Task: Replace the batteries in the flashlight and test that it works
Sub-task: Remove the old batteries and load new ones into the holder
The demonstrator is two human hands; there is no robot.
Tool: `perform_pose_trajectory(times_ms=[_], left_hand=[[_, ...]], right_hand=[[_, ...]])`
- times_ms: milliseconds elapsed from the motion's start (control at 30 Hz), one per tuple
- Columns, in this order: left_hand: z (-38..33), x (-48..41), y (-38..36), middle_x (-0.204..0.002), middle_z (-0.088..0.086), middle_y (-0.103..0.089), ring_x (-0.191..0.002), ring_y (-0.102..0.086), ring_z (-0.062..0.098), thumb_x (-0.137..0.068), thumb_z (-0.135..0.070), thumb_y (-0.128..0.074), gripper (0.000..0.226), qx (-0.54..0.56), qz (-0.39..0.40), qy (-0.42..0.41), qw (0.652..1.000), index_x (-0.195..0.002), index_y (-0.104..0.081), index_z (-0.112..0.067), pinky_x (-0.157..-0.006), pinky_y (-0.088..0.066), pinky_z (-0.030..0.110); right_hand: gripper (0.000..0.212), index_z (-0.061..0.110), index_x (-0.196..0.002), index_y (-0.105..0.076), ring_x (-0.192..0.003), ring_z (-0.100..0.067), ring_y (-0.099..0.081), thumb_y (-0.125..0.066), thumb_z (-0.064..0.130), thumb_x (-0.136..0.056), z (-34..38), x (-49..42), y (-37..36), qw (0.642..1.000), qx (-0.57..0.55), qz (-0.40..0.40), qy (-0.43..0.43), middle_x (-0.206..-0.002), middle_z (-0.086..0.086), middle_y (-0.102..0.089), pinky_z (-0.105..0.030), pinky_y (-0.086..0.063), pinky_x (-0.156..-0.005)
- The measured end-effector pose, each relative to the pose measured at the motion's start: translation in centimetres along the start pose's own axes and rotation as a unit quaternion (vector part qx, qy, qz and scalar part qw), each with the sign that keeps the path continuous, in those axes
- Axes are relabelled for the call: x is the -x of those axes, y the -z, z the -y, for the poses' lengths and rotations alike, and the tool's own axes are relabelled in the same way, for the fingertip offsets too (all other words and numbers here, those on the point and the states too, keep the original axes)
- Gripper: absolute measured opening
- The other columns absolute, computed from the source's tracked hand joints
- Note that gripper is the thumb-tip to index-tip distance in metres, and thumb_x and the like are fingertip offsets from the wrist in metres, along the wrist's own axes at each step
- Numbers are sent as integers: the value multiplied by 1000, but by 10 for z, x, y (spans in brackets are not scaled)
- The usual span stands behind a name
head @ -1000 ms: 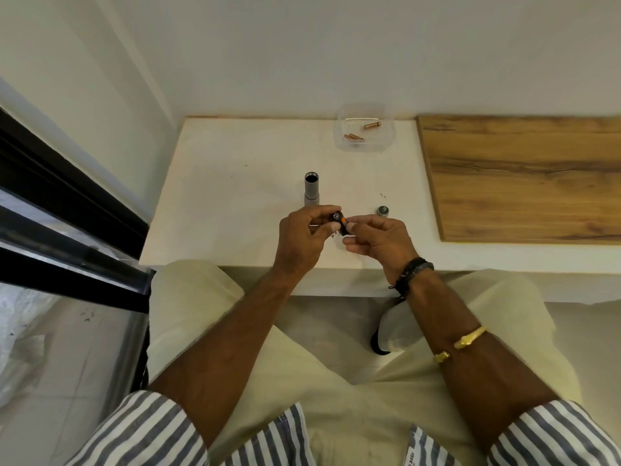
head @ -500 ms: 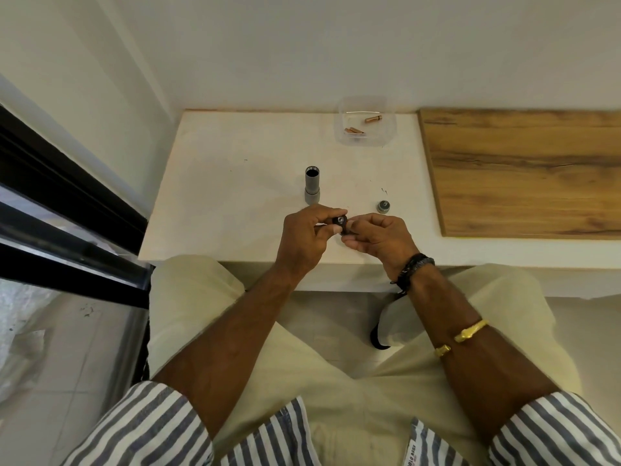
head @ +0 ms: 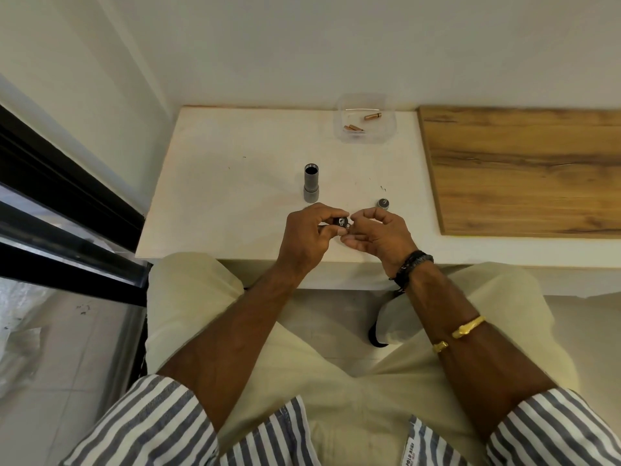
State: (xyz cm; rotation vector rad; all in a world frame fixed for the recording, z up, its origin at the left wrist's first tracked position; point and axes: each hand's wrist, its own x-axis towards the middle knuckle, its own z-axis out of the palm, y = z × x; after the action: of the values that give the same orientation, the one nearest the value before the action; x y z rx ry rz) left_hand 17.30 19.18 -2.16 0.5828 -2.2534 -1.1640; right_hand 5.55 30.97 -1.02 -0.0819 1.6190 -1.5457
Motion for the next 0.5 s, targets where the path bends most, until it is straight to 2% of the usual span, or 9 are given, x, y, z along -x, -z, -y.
perform_pose_trajectory(times_ms=[100, 233, 400, 500], left_hand=[[0, 0, 1, -101, 9, -75, -90, -69, 14, -83, -3, -76, 24, 6, -17, 9, 1000, -106, -75, -5, -82, -59, 22], [-1, 1, -2, -99, 10, -75, -89, -70, 19, -81, -7, -79, 25, -5, -26, 3, 1000, -105, -75, -4, -83, -60, 31], [0, 1, -4, -101, 8, -75, -90, -69, 11, -82, -7, -78, 25, 8, -35, 7, 999, -107, -75, -6, -83, -60, 27], [-1, -3, -7, -102, 3, -75, -92, -71, 8, -86, -9, -75, 24, 62, -80, 68, 993, -110, -74, -9, -81, -57, 19]], right_hand=[[9, 3, -99, -72, -83, -27, -78, -71, 3, -90, 3, 2, 2, 1000, -23, 18, 5, -94, -20, -77, -28, -63, -71], [9, -3, -97, -75, -88, -29, -78, -70, 1, -90, 3, 2, 2, 999, -43, 18, 2, -99, -21, -78, -28, -63, -75], [10, -5, -96, -75, -91, -29, -78, -73, -5, -86, 5, 2, 8, 997, -69, 19, -11, -100, -20, -78, -26, -63, -76], [16, -6, -100, -73, -94, -29, -77, -72, -10, -85, 8, 2, 16, 997, -74, 19, -6, -101, -19, -77, -27, -63, -79]])
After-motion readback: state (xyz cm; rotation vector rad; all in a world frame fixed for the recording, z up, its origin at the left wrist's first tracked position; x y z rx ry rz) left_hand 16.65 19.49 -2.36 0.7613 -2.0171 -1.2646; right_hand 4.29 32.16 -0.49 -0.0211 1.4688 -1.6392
